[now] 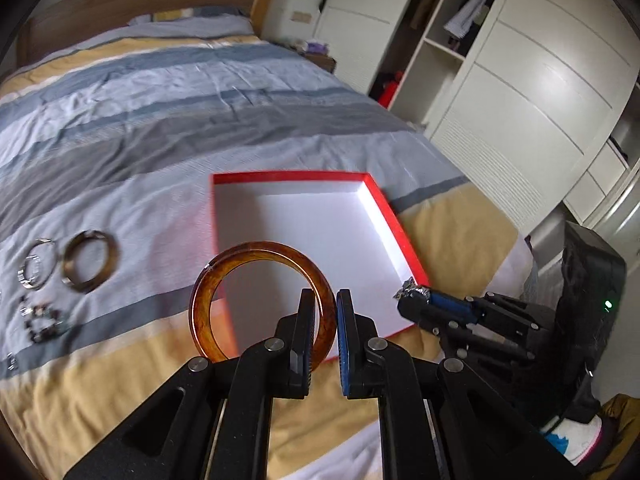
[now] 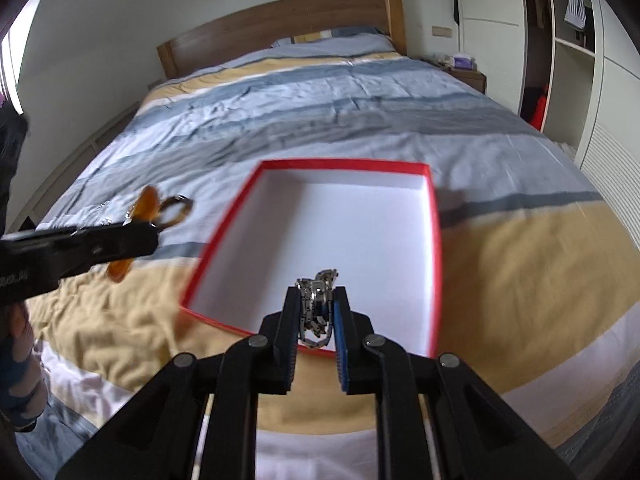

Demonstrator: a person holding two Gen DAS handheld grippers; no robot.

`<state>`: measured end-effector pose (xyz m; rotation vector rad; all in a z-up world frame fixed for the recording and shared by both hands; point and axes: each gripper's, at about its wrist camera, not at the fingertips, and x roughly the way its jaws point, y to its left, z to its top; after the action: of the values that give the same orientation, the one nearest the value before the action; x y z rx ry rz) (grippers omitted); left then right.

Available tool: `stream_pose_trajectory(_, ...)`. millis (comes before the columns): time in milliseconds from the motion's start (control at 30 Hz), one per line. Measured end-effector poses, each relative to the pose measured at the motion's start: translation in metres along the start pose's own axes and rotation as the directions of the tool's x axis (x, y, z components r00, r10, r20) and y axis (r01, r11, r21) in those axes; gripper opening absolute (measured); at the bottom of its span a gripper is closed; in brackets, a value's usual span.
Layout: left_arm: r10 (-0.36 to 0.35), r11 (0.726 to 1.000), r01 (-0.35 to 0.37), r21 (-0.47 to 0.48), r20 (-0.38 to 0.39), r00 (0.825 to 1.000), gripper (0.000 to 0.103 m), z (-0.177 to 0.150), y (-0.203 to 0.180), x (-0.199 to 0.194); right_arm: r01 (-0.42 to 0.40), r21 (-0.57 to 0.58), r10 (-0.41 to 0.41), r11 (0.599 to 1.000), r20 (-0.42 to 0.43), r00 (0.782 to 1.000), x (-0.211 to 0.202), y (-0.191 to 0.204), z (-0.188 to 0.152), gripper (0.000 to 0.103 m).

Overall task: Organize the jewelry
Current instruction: 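Carry both items to the red box and open both tools inside it, then withdraw both open tools from the box back toward the jewelry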

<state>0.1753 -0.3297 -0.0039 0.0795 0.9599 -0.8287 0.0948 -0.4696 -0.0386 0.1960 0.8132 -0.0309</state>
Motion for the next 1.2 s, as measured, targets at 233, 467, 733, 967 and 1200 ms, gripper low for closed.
stream_pose_trajectory(233, 0.065, 0.998, -0.063, 0.02, -0.151, 0.986, 0.01, -0.003, 0.002, 0.081, -0.021, -0.035, 0.018, 0.999, -0.099, 0.995, 0.038, -0.017, -0.01, 0.014)
stream_pose_trajectory(467, 0.067, 0.998, -0.066, 0.015, -0.198, 0.978, 0.01, -0.017, 0.008, 0.109, -0.027, -0.047, 0.019, 0.999, -0.154, 0.988, 0.058, -0.028, -0.014, 0.015)
stream_pose_trajectory(733, 0.047, 0.998, -0.053, -0.025, -0.197, 0.979, 0.014, -0.018, 0.018, 0.108, 0.0, -0.065, -0.011, 0.998, -0.161, 0.987, 0.056, -0.027, -0.012, 0.018)
stream_pose_trajectory(967, 0.041, 0.998, -0.047, -0.037, -0.161, 0.986, 0.028, -0.012, 0.012, 0.081, 0.025, -0.039, -0.029, 0.999, -0.111, 0.993, 0.021, -0.033, -0.012, 0.023)
stream_pose_trajectory(1200, 0.106, 0.994, -0.106, 0.008, -0.042, 0.993, 0.044, -0.017, -0.017, 0.013, 0.062, -0.008, -0.063, 0.998, -0.057, 0.996, -0.027, -0.022, -0.018, 0.023)
